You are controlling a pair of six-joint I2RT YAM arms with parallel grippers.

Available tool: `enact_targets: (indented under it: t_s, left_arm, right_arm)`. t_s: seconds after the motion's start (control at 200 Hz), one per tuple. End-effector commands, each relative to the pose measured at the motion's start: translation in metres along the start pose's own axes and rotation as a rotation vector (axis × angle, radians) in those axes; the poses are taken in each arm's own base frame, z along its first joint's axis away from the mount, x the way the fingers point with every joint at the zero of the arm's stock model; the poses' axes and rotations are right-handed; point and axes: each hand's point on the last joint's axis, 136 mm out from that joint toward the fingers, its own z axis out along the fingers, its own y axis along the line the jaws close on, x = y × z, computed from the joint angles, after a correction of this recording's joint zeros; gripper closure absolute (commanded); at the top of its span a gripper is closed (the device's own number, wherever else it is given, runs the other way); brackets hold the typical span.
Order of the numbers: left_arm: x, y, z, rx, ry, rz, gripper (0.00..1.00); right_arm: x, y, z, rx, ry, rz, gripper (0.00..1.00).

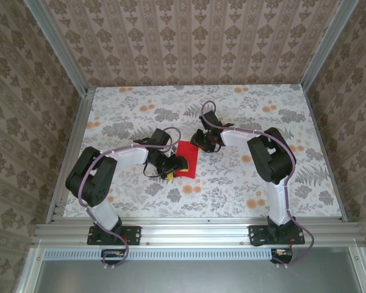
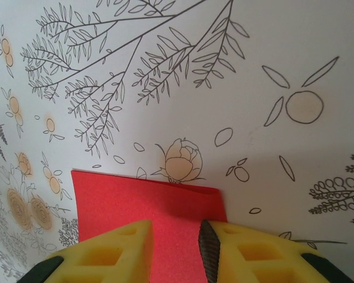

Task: Fold a paper plane with a square sheet of paper (pick it up from the middle)
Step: Fold the triangle a second time at the center of the table.

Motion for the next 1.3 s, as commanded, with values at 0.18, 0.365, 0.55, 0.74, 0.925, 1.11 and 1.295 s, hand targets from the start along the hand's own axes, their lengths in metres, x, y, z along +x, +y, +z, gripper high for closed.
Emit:
enact_targets:
  t_s: [0.18, 0.365, 0.55, 0.74, 0.925, 1.11, 1.295]
  left_arm:
    - [-0.020, -0.014, -0.015, 0.023, -0.100, 0.039, 0.39]
    - [-0.021, -0.006, -0.027, -0.011, -0.137, 0.032, 0.44]
    - [-0.022, -0.012, -0.030, 0.031, -0.132, 0.040, 0.52]
    - [-0.021, -0.018, -0.032, 0.060, -0.124, 0.060, 0.59]
    - [-0.015, -0.015, -0.043, 0.038, -0.129, 0.084, 0.65]
    - [-0.010, -0.006, -0.047, 0.009, -0.119, 0.078, 0.65]
    - [-0.006, -0.010, -0.044, 0.054, -0.092, 0.081, 0.62]
  right_arm:
    - [0.033, -0.063, 0.022, 0.182, 0.101, 0.058, 0.68]
    - [0.032, -0.062, 0.022, 0.177, 0.101, 0.055, 0.68]
    - [0.032, -0.061, 0.022, 0.178, 0.103, 0.051, 0.68]
    - [0.032, -0.062, 0.023, 0.181, 0.105, 0.051, 0.68]
    - [0.033, -0.063, 0.023, 0.183, 0.107, 0.048, 0.68]
    - [0.033, -0.063, 0.023, 0.185, 0.108, 0.048, 0.68]
    - [0.033, -0.063, 0.022, 0.185, 0.107, 0.046, 0.68]
